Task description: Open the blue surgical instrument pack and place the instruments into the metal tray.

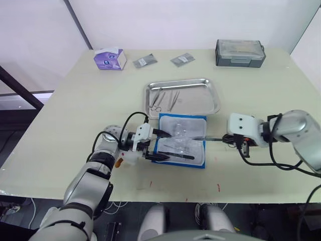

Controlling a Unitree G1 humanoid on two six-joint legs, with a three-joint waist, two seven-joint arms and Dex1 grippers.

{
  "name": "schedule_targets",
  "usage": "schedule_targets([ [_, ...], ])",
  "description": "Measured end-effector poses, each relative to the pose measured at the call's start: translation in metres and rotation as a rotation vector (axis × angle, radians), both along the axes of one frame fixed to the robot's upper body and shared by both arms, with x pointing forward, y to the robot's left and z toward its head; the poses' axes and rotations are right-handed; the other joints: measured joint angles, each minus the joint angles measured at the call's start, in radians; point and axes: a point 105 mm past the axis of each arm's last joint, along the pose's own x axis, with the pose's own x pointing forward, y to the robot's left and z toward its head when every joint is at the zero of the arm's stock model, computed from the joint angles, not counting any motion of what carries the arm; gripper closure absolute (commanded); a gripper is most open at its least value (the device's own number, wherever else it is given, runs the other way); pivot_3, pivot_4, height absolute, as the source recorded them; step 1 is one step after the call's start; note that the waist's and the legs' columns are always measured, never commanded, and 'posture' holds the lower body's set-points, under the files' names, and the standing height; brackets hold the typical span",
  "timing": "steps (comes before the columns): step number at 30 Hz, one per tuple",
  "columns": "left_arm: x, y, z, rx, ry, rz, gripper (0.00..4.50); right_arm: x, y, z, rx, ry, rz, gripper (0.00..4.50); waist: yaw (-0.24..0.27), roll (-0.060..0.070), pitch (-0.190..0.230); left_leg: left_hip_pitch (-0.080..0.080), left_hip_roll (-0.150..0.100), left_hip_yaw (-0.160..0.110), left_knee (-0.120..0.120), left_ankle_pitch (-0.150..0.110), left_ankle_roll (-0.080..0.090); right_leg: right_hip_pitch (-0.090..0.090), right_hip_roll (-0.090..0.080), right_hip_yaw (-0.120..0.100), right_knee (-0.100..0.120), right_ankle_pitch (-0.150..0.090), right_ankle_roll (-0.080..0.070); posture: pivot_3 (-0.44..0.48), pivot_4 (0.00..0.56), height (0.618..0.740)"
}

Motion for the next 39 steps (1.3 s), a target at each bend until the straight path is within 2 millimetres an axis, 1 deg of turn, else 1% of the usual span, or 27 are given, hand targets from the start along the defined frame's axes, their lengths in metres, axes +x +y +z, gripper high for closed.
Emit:
schedule_targets([
  [2,0.000,0.001,-0.001,-0.001,0.002,0.006,0.00,0.016,0.000,0.011,0.092,-0.046,-0.067,4.40,-0.002,0.001,0.000,0.001,0.000,0.000,0.000,0.000,0.000,0.000,0.000,0.002,0.000,0.000,0.000,0.000,0.150,0.734],
  [5,0.000,0.000,-0.001,-0.004,0.003,0.003,0.00,0.029,0.004,0.017,0.166,-0.073,-0.117,4.40,-0.001,0.002,-0.001,0.001,0.000,0.000,0.000,0.000,0.000,0.000,0.000,0.002,0.000,0.000,0.000,0.000,0.150,0.734],
  [9,-0.001,-0.001,-0.001,-0.010,0.003,0.004,0.00,0.050,0.021,0.021,0.286,-0.055,-0.174,4.40,0.000,0.003,-0.002,0.000,-0.001,0.000,0.000,0.000,0.001,0.000,0.000,0.003,0.001,0.000,0.001,0.000,0.150,0.734],
  [12,-0.001,-0.002,-0.001,-0.014,0.002,0.003,0.00,0.066,0.024,0.026,0.316,-0.070,-0.224,4.40,0.000,0.007,-0.004,0.000,-0.003,-0.001,0.000,-0.001,0.002,0.000,0.000,0.006,0.001,-0.001,0.002,0.000,0.150,0.734],
  [13,-0.001,-0.002,-0.002,-0.014,0.003,0.004,0.00,0.075,0.027,0.028,0.330,-0.077,-0.250,4.40,0.000,0.007,-0.004,0.000,-0.003,-0.001,0.000,-0.001,0.002,0.000,0.000,0.007,0.001,-0.001,0.002,0.000,0.150,0.734],
  [16,-0.001,-0.002,-0.001,-0.017,0.002,0.005,0.00,0.091,0.036,0.027,0.348,-0.082,-0.286,4.40,0.000,0.009,-0.005,0.000,-0.004,-0.001,0.000,-0.001,0.002,0.000,0.000,0.007,0.001,-0.001,0.003,0.000,0.150,0.734],
  [20,-0.001,-0.001,-0.002,-0.022,0.002,0.013,0.00,0.121,0.066,0.017,0.426,-0.037,-0.400,4.40,-0.004,0.010,-0.006,0.001,-0.004,-0.001,0.000,-0.001,0.003,-0.001,0.000,0.009,0.004,-0.001,0.003,0.000,0.150,0.734],
  [23,-0.001,-0.003,-0.001,-0.024,-0.001,0.009,0.00,0.133,0.085,0.010,0.464,-0.012,-0.452,4.40,-0.002,0.011,-0.006,0.001,-0.006,-0.002,0.000,-0.001,0.003,-0.001,0.000,0.010,0.004,-0.002,0.003,0.000,0.150,0.734],
  [25,-0.001,-0.004,-0.001,-0.024,-0.003,0.006,0.00,0.141,0.091,0.008,0.470,-0.016,-0.485,4.40,-0.002,0.011,-0.006,0.000,-0.007,-0.003,0.000,-0.001,0.003,-0.001,-0.001,0.012,0.004,-0.002,0.004,0.000,0.150,0.734],
  [27,-0.001,-0.004,-0.001,-0.024,-0.004,0.004,0.00,0.148,0.093,0.006,0.487,-0.019,-0.522,4.40,-0.002,0.011,-0.006,0.000,-0.007,-0.004,0.000,-0.001,0.003,-0.001,-0.001,0.013,0.004,-0.002,0.005,0.000,0.150,0.734],
  [30,-0.001,-0.002,-0.001,-0.021,-0.004,0.008,0.00,0.157,0.095,-0.003,0.485,-0.025,-0.579,4.40,-0.007,0.011,-0.006,0.001,-0.008,-0.004,0.000,-0.001,0.003,-0.001,-0.001,0.014,0.006,-0.002,0.005,0.000,0.150,0.734],
  [33,-0.001,0.000,-0.002,-0.018,-0.004,0.012,0.00,0.161,0.097,-0.020,0.458,-0.017,-0.629,4.40,-0.012,0.011,-0.006,0.001,-0.008,-0.005,0.000,-0.001,0.003,-0.001,-0.001,0.014,0.007,-0.003,0.005,0.000,0.150,0.734],
  [36,-0.002,0.001,-0.002,-0.016,-0.003,0.016,0.00,0.163,0.091,-0.037,0.418,-0.004,-0.684,4.40,-0.020,0.011,-0.006,0.001,-0.008,-0.005,0.000,-0.001,0.003,-0.001,-0.001,0.015,0.008,-0.003,0.005,0.000,0.150,0.734],
  [39,-0.002,0.003,-0.002,-0.015,-0.003,0.020,0.00,0.164,0.088,-0.045,0.414,0.008,-0.710,4.40,-0.024,0.011,-0.006,0.001,-0.008,-0.005,0.000,-0.001,0.003,-0.001,-0.001,0.015,0.009,-0.003,0.005,0.000,0.150,0.734],
])
